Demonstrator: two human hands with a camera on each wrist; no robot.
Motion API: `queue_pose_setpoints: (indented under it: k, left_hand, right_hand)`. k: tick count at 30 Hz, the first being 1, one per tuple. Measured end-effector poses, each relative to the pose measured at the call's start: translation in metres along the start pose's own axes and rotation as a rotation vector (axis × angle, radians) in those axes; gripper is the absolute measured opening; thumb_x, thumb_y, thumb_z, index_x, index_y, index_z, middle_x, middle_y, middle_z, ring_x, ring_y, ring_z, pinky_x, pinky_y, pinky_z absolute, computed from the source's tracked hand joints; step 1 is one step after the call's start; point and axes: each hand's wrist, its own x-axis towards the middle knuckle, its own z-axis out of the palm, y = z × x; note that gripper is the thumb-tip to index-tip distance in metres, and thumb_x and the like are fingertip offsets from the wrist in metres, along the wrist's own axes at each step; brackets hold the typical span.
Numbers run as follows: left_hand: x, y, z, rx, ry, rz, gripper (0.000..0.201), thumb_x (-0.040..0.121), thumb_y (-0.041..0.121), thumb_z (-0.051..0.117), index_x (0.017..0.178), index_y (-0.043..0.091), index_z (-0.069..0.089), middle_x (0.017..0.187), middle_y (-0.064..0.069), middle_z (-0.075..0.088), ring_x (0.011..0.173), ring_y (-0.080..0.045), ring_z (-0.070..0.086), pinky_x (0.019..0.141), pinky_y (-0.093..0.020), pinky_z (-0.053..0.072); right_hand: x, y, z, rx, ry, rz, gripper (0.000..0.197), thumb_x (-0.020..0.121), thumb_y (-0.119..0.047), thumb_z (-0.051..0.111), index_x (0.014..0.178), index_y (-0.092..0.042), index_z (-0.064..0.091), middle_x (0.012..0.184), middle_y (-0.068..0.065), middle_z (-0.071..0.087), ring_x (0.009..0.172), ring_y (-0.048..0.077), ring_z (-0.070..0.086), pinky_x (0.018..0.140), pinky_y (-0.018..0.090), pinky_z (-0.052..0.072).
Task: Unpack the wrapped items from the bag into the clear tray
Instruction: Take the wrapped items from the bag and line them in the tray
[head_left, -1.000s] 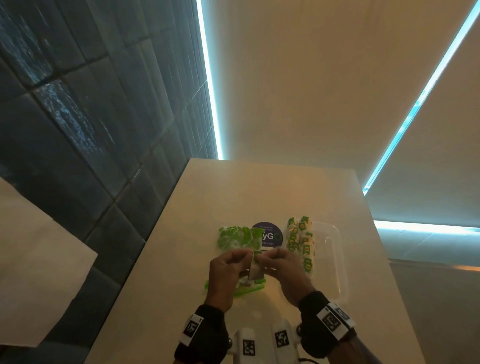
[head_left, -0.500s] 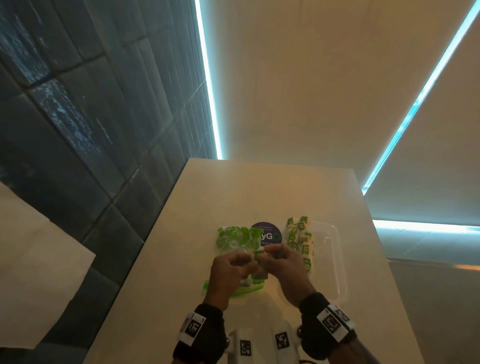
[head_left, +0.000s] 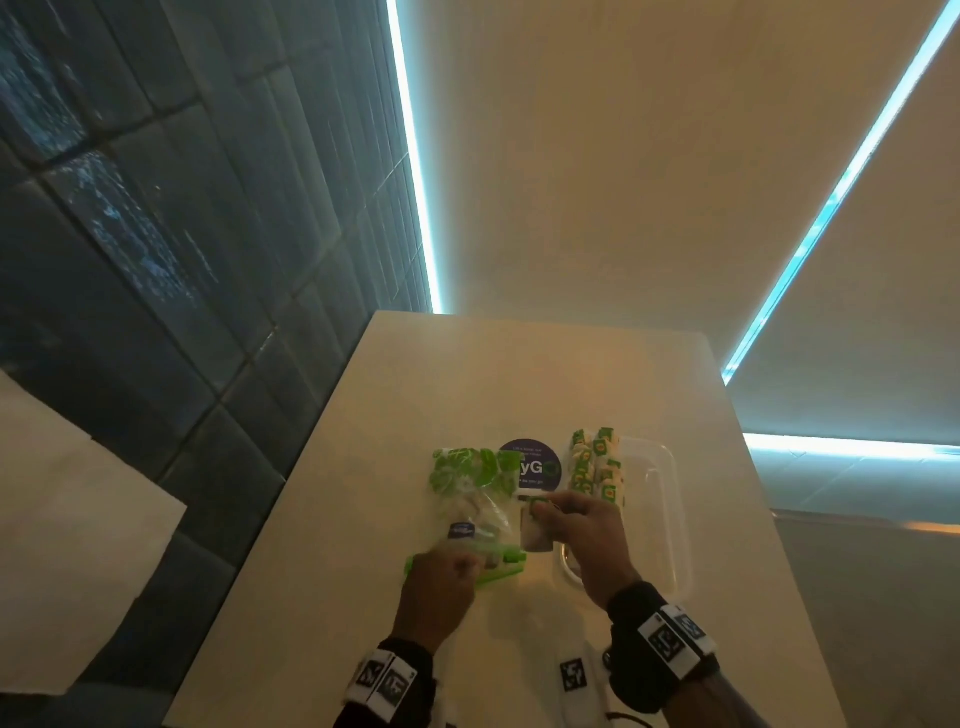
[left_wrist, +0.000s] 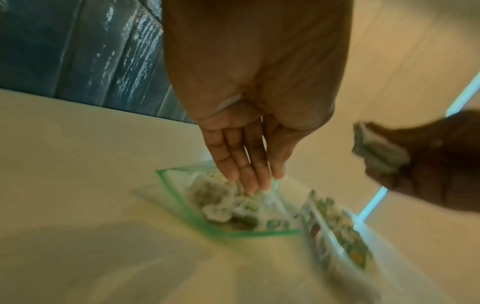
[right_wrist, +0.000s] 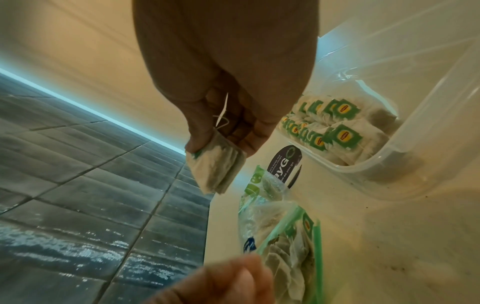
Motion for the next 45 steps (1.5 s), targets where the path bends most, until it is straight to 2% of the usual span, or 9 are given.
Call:
queue_pose_setpoints:
  k: [5, 8, 13, 21, 27, 32, 35, 38, 45]
  left_hand:
    - [-0.006, -0.021, 0.027, 0.241, -0.057, 0.108, 0.053, 0.080, 0.005, 0.046, 0.123, 0.031, 0.063, 0.130, 0.004, 0.058, 0.126, -0.014, 0.049, 0.108, -0.014, 0.028]
    - [0.003, -0.020, 0.036, 0.277, -0.095, 0.154, 0.063, 0.073, 0.000, 0.043, 0.126, 0.032, 0.057, 0.131, 0.006, 0.053, 0.125, -0.015, 0.046, 0.106, -0.019, 0.034]
    - [0.020, -0.014, 0.039, 0.383, -0.182, 0.053, 0.045, 0.083, 0.008, 0.045, 0.123, 0.028, 0.052, 0.127, 0.002, 0.054, 0.119, -0.020, 0.051, 0.094, -0.031, 0.044]
    - [0.034, -0.010, 0.047, 0.413, -0.129, 0.017, 0.032, 0.089, 0.020, 0.051, 0.118, 0.030, 0.063, 0.119, 0.004, 0.066, 0.113, -0.019, 0.060, 0.093, -0.030, 0.047]
    - [0.032, -0.008, 0.043, 0.222, -0.095, -0.068, 0.014, 0.085, 0.029, 0.059, 0.080, 0.020, 0.069, 0.085, 0.000, 0.071, 0.083, -0.020, 0.064, 0.071, -0.030, 0.050]
    - [0.027, -0.007, 0.033, -0.026, 0.014, -0.133, 0.046, 0.081, 0.032, 0.070, 0.048, 0.018, 0.041, 0.053, 0.004, 0.046, 0.055, -0.012, 0.043, 0.057, -0.029, 0.036]
    - [0.022, -0.006, 0.020, -0.178, 0.035, -0.163, 0.032, 0.077, 0.028, 0.075, 0.056, 0.012, 0.057, 0.056, -0.003, 0.060, 0.053, -0.009, 0.048, 0.053, -0.021, 0.040]
    - [0.014, 0.002, 0.002, -0.519, -0.024, -0.283, 0.005, 0.081, 0.010, 0.073, 0.084, 0.010, 0.068, 0.078, -0.009, 0.073, 0.062, -0.018, 0.066, 0.054, -0.029, 0.054]
    - [0.005, 0.019, -0.018, -1.118, -0.112, -0.283, 0.022, 0.087, -0.008, 0.056, 0.109, -0.007, 0.059, 0.103, -0.026, 0.068, 0.091, -0.034, 0.066, 0.081, -0.043, 0.056]
  right_hand:
    - [0.000, -0.001, -0.005, 0.009, 0.011, 0.005, 0.015, 0.084, 0.004, 0.065, 0.094, 0.015, 0.067, 0.088, 0.020, 0.067, 0.080, 0.025, 0.062, 0.073, 0.038, 0.054]
    - [0.000, 0.000, -0.007, -0.001, 0.018, 0.006, 0.015, 0.083, 0.003, 0.067, 0.092, 0.015, 0.067, 0.091, 0.027, 0.068, 0.081, 0.030, 0.063, 0.077, 0.045, 0.056]
    - [-0.001, 0.000, -0.015, -0.004, 0.023, 0.032, 0.014, 0.082, 0.006, 0.066, 0.091, 0.017, 0.066, 0.086, 0.022, 0.066, 0.083, 0.031, 0.061, 0.080, 0.049, 0.054]
    - [0.002, 0.004, -0.026, -0.043, 0.057, 0.078, 0.012, 0.081, -0.001, 0.071, 0.089, 0.007, 0.071, 0.097, 0.028, 0.069, 0.090, 0.039, 0.064, 0.088, 0.061, 0.050]
    - [0.002, 0.004, -0.030, -0.027, 0.056, 0.080, 0.013, 0.080, -0.003, 0.072, 0.087, 0.008, 0.071, 0.097, 0.030, 0.068, 0.097, 0.046, 0.063, 0.086, 0.060, 0.053]
    - [0.000, 0.006, -0.025, -0.022, 0.016, 0.095, 0.015, 0.083, -0.002, 0.069, 0.092, 0.011, 0.068, 0.094, 0.024, 0.068, 0.091, 0.038, 0.063, 0.084, 0.058, 0.052]
    - [-0.002, 0.006, -0.022, 0.003, -0.025, 0.108, 0.020, 0.085, -0.001, 0.067, 0.098, 0.013, 0.065, 0.092, 0.019, 0.068, 0.085, 0.031, 0.066, 0.077, 0.049, 0.059]
    - [-0.004, 0.006, -0.020, 0.038, -0.079, 0.148, 0.024, 0.087, -0.001, 0.065, 0.104, 0.016, 0.062, 0.087, 0.014, 0.068, 0.077, 0.023, 0.065, 0.069, 0.036, 0.057]
    - [-0.009, 0.013, -0.013, 0.167, -0.275, 0.323, 0.032, 0.077, -0.010, 0.072, 0.102, 0.005, 0.060, 0.098, 0.022, 0.062, 0.096, 0.037, 0.060, 0.094, 0.053, 0.048]
